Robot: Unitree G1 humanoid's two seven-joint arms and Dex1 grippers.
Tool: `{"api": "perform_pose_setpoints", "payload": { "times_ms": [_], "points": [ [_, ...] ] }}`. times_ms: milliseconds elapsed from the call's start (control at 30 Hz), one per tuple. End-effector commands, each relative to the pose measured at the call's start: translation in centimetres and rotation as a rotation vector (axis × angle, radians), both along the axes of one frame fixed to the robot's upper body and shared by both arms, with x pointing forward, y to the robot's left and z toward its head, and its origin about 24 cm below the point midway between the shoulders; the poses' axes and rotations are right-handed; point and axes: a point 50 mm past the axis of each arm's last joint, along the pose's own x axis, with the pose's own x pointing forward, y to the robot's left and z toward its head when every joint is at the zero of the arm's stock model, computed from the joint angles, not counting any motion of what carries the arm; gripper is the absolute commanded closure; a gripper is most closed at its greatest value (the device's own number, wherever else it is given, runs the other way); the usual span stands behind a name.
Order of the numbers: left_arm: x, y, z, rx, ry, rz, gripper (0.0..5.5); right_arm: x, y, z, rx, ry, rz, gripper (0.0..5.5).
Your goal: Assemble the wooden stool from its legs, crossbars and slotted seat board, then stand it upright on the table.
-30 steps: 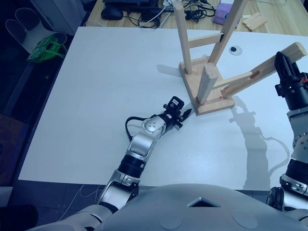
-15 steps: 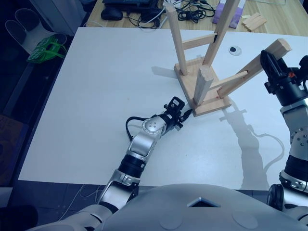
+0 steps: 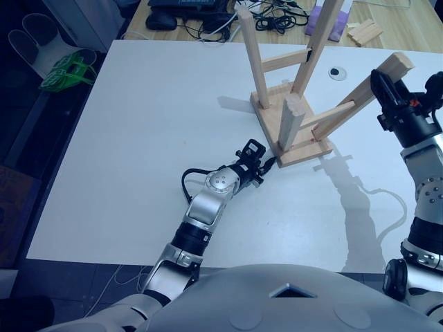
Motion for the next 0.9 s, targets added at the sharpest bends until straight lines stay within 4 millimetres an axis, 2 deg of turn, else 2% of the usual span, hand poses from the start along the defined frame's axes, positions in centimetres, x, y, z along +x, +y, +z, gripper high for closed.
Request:
{"api": "perform_pose_setpoints", "payload": {
  "times_ms": [33,433,600,733,900],
  "points": [
    [0.3,-0.6,0.4,-0.005,-0.020,-0.010,3.25,-0.4,1.0,-1.3,-0.048,0.065,0.065,4.47],
    [0.1,-0.5,0.3,0.002,-0.013,-0.018,3.25,-0.9,1.8,-1.4,-0.118,-0.011,0.103,4.47],
    [0.1,-0.5,0.3,0.004,-0.014,-0.019,3.25,-0.2,1.2,-1.0,-0.055,-0.005,0.060,4.47],
    [0.1,-0.6,0.3,0.006,-0.015,-0.022,3.25,-0.6,1.7,-1.6,-0.131,0.004,0.100,4.47],
    [0.1,-0.6,0.3,0.009,-0.016,-0.023,3.25,-0.9,1.7,-3.5,-0.295,0.086,0.126,4.47]
  ]
}}
